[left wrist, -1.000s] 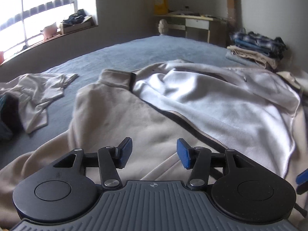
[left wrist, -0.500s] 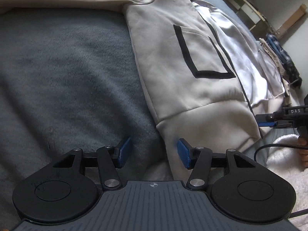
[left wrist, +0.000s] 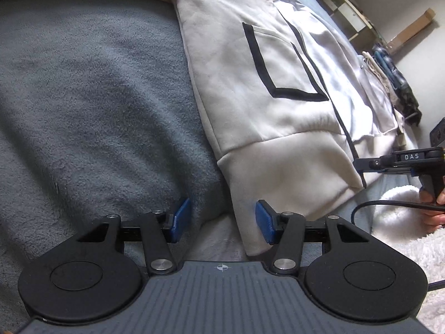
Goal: Fold clothes
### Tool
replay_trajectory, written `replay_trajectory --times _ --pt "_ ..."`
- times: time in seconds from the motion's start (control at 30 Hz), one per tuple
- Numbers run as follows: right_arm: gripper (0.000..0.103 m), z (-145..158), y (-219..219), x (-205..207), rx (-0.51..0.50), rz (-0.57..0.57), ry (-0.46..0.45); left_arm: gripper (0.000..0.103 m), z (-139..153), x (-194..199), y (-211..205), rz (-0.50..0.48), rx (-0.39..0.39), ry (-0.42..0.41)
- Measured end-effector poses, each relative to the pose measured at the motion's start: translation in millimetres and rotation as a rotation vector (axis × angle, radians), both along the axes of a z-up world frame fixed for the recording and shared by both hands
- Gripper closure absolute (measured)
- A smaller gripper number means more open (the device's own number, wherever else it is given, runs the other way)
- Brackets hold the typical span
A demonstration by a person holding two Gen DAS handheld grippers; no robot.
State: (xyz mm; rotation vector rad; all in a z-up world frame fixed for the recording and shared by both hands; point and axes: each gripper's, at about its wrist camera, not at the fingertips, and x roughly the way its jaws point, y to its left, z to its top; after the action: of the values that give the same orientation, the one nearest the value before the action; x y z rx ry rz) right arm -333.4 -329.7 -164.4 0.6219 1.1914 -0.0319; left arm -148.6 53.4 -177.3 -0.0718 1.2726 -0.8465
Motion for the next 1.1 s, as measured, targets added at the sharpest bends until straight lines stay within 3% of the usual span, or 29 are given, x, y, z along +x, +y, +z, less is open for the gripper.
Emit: replay_trajectory --times 0.13,0.4,0.5,0.7,0.8,0.83,0.87,0.97,1.1 --pt "0.094 14.5 -0.6 -0.8 -0.079 0.041 -0.020 0.052 -2.0 -0.1 -1.2 -0.007 -0.007 0.025" --pt "0.094 -3.3 4.6 2.9 -0.119 0.077 0.022 0.052 -7.9 -3.2 -6.6 -0.050 -0.035 0.108" --pt "0.094 -3.3 4.8 2.6 -0.124 0.085 0.020 0.054 -9.1 -6.7 -11.5 -0.051 -0.026 0.092" --pt "0.094 3.0 8.3 1.3 -0.154 0.094 0.008 0.059 -10.9 -2.9 -14.7 -0.007 -0.062 0.128" --pt "0.094 2.0 7.4 1.8 -0.154 0.089 0.008 0.079 -10.8 -2.2 -20.3 -0.016 -0.052 0.111" --pt "0.094 1.2 7.2 2.7 -0.153 0.088 0.011 0.094 -10.2 -2.2 -22.4 -0.023 -0.050 0.108" --pt "0.094 1.0 7.4 3.6 -0.156 0.091 0.012 0.099 -6.9 -3.8 -24.2 -0.032 -0.047 0.094" --pt "0.094 6.1 11.9 5.2 -0.189 0.118 0.006 0.101 7.1 -8.9 -27.4 -0.077 -0.039 0.055" --pt "0.094 16.9 15.3 4.7 -0.236 0.154 -0.006 0.101 11.6 -10.3 -28.5 -0.131 -0.031 0.078"
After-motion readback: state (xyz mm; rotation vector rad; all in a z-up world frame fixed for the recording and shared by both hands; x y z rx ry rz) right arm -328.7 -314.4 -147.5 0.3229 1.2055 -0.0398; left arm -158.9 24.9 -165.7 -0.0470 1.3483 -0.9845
